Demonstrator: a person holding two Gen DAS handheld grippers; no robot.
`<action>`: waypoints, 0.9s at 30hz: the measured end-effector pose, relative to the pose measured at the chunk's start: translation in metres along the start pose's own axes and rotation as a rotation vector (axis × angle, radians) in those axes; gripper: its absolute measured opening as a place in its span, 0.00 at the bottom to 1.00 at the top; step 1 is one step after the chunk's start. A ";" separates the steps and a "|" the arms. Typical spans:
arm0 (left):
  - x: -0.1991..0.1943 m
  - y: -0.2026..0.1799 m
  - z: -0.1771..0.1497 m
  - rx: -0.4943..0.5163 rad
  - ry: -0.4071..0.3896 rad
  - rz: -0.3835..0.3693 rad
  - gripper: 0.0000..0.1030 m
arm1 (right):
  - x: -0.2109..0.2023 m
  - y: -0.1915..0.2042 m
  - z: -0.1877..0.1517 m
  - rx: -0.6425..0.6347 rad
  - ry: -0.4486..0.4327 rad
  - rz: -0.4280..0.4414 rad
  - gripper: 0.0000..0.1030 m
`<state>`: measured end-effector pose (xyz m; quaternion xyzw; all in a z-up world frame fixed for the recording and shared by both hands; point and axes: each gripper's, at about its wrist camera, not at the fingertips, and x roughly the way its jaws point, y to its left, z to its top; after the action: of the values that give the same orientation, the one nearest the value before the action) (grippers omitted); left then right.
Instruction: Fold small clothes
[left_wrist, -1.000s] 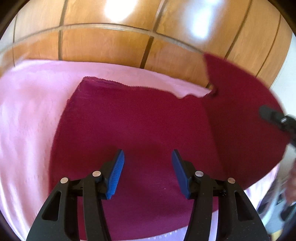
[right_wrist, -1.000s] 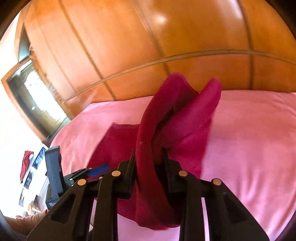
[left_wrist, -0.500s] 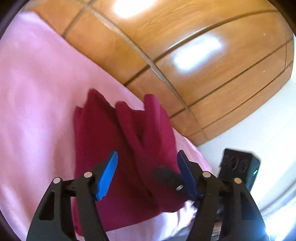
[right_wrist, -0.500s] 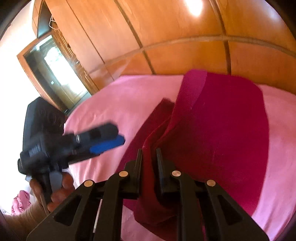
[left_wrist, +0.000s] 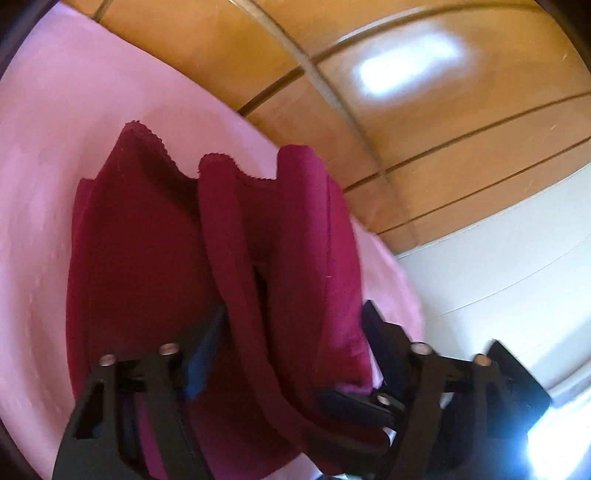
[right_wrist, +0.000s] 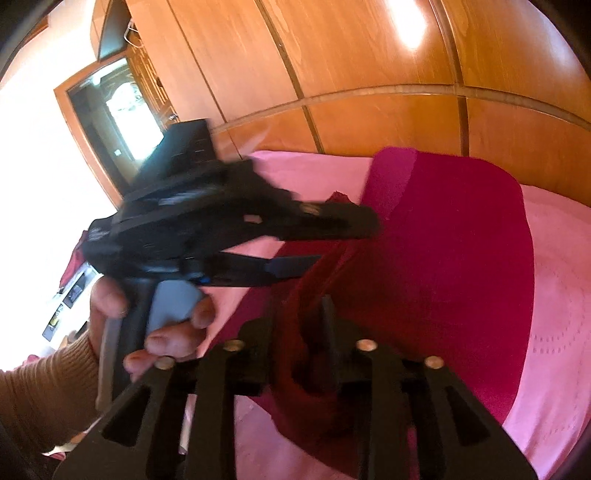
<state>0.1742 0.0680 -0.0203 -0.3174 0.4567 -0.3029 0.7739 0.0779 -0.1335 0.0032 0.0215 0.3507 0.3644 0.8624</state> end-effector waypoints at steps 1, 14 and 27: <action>0.007 -0.006 0.003 0.021 0.019 0.033 0.53 | -0.003 0.000 0.000 -0.002 -0.009 0.008 0.34; 0.026 -0.037 0.017 0.170 0.032 0.214 0.23 | -0.089 -0.072 -0.032 0.198 -0.096 -0.003 0.55; -0.068 -0.025 -0.012 0.265 -0.143 0.300 0.18 | -0.041 -0.016 -0.035 0.062 -0.020 0.051 0.54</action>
<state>0.1315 0.1016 0.0298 -0.1620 0.3990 -0.2184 0.8757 0.0458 -0.1794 -0.0039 0.0607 0.3525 0.3753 0.8551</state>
